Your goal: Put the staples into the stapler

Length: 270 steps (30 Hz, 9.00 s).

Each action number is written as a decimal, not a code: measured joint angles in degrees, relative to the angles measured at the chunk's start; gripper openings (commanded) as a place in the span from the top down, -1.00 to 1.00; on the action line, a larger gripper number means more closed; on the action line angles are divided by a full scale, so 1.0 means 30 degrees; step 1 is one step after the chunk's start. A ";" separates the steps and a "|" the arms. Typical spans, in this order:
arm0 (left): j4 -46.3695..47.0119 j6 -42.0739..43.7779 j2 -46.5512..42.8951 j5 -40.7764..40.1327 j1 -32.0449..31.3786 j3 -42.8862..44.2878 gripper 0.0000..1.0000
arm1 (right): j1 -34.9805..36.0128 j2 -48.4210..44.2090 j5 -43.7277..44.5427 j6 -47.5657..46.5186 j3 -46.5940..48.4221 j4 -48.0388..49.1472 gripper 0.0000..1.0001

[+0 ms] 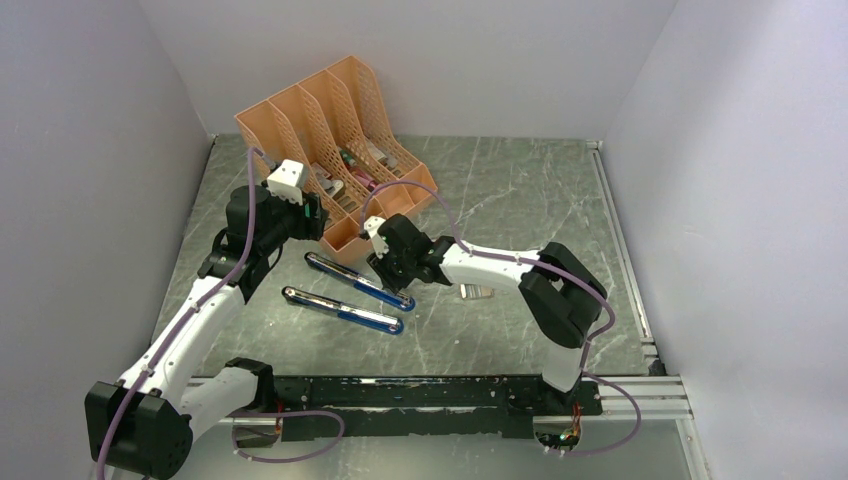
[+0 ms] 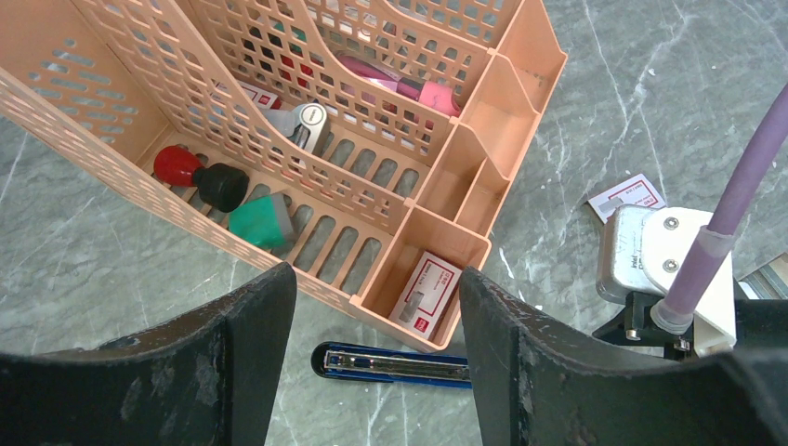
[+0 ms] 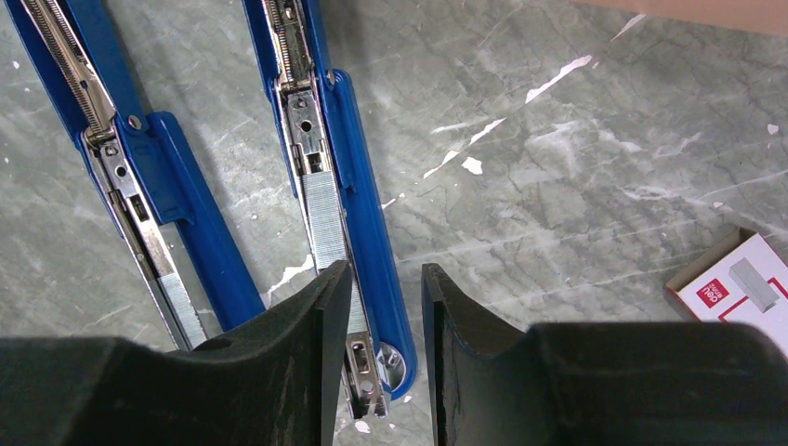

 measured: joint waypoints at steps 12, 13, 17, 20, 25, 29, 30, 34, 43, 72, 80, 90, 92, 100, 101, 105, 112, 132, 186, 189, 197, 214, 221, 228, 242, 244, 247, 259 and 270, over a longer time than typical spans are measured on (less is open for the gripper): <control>0.0000 0.0000 0.0000 0.0000 0.0000 0.0007 -0.39 | 0.0000 -0.0007 -0.0007 -0.0007 -0.0328 -0.0080 0.24; 0.0000 0.0000 0.0000 0.0000 0.0000 0.0007 -0.39 | 0.0000 -0.0015 -0.0007 -0.0007 -0.0350 -0.0066 0.24; 0.0000 0.0000 0.0000 0.0000 0.0000 0.0007 -0.39 | 0.0000 -0.0131 -0.0015 0.0000 -0.0510 0.0000 0.24; 0.0000 -0.0007 0.0000 0.0000 0.0000 0.0007 -0.39 | 0.0000 -0.0321 -0.0007 0.0000 -0.0736 -0.0022 0.24; 0.0000 0.0000 0.0000 0.0000 0.0000 0.0000 -0.39 | 0.0000 -0.0663 0.0000 0.0000 -0.1035 -0.0306 0.24; 0.0000 0.0000 0.0000 0.0000 0.0000 0.0000 -0.39 | 0.0000 -0.0852 -0.0007 0.0000 -0.1151 -0.0590 0.24; 0.0000 0.0000 0.0000 0.0000 0.0000 0.0000 -0.39 | 0.0000 -0.0903 -0.0007 -0.0007 -0.1188 -0.0678 0.24; 0.0000 0.0000 0.0000 0.0000 0.0000 0.0007 -0.39 | 0.0000 -0.1188 -0.0015 -0.0015 -0.1421 -0.0940 0.24; 0.0000 0.0000 0.0000 0.0000 0.0000 0.0007 -0.39 | -0.0036 -0.1967 0.0015 -0.0182 -0.1931 -0.2091 0.24; 0.0925 -0.5238 0.0342 0.1683 -0.0204 -0.2208 -0.76 | -0.0182 -0.2557 -0.0313 -0.0197 -0.3665 0.1013 0.24; 0.1129 -0.7060 0.0539 0.0933 -0.2703 -0.3169 -0.58 | -0.0284 -0.2798 -0.0583 0.0022 -0.4284 0.2142 0.25; 0.2062 -0.9122 -0.0437 0.0546 -0.4816 -0.5231 -0.18 | -0.0430 -0.2885 -0.1086 0.0357 -0.4692 0.2856 0.28; 0.2543 -0.9340 -0.0495 0.0736 -0.5151 -0.5472 -0.16 | -0.0437 -0.2885 -0.1137 0.0386 -0.4699 0.2871 0.28; 0.3949 -0.9384 0.1246 0.1064 -0.6360 -0.5836 0.00 | -0.0466 -0.2929 -0.1195 0.0648 -0.4845 0.3060 0.48; 0.4051 -0.9384 0.1406 0.1064 -0.6564 -0.5887 0.07 | -0.0466 -0.2929 -0.1246 0.0685 -0.4860 0.3082 0.54; 0.4444 -0.9347 0.1814 0.1056 -0.7089 -0.6047 0.29 | -0.0459 -0.2936 -0.1523 0.0882 -0.4947 0.3220 0.66; 0.5523 -0.9384 0.2645 0.1056 -0.7599 -0.6266 0.49 | -0.0459 -0.2936 -0.1603 0.0940 -0.4976 0.3249 0.75; 0.5377 -0.9675 0.2426 -0.0998 -0.8342 -0.7155 -0.10 | -0.0459 -0.2805 -0.1727 0.0991 -0.5107 0.3934 0.70; 0.3934 -1.3573 0.4422 -0.7497 -1.1176 -0.5705 -0.20 | -0.0466 -0.2710 -0.1902 0.1027 -0.5107 0.4160 0.70; 0.3993 -1.3719 0.4634 -0.7643 -1.1322 -0.5705 -0.20 | -0.0466 -0.2710 -0.1902 0.1027 -0.5107 0.4160 0.70; 0.4146 -1.3748 0.5064 -0.7679 -1.1431 -0.5705 -0.21 | -0.0466 -0.2710 -0.1894 0.1027 -0.5107 0.4160 0.70; 0.4663 -1.3617 0.5821 -0.7468 -1.1468 -0.5705 -0.20 | -0.0466 -0.2681 -0.1909 0.1027 -0.5107 0.4160 0.70; 0.4677 -1.3493 0.6127 -0.7453 -1.1497 -0.5705 -0.20 | -0.0466 -0.2674 -0.1909 0.1027 -0.5107 0.4160 0.70; 0.4721 -1.3362 0.6142 -0.7453 -1.1519 -0.5697 -0.20 | -0.0466 -0.2674 -0.1902 0.1035 -0.5107 0.4160 0.70; 0.4575 -1.3209 0.6309 -0.7482 -1.1526 -0.5588 -0.19 | -0.0466 -0.2681 -0.1872 0.1086 -0.5107 0.4116 0.70; 0.4568 -1.3165 0.6309 -0.7490 -1.1526 -0.5588 -0.19 | -0.0466 -0.2725 -0.1865 0.1086 -0.5107 0.4073 0.70; 0.4568 -1.3165 0.6309 -0.7519 -1.1526 -0.5581 -0.19 | -0.0466 -0.2841 -0.1821 0.1086 -0.5107 0.3927 0.70; 0.4568 -1.3165 0.6309 -0.7584 -1.1533 -0.5581 -0.18 | -0.0466 -0.3184 -0.1603 0.1086 -0.5129 0.3111 0.70; 0.4459 -1.3136 0.6237 -0.7766 -1.1533 -0.5559 -0.19 | -0.0466 -0.3344 -0.1581 0.1086 -0.5166 0.2841 0.70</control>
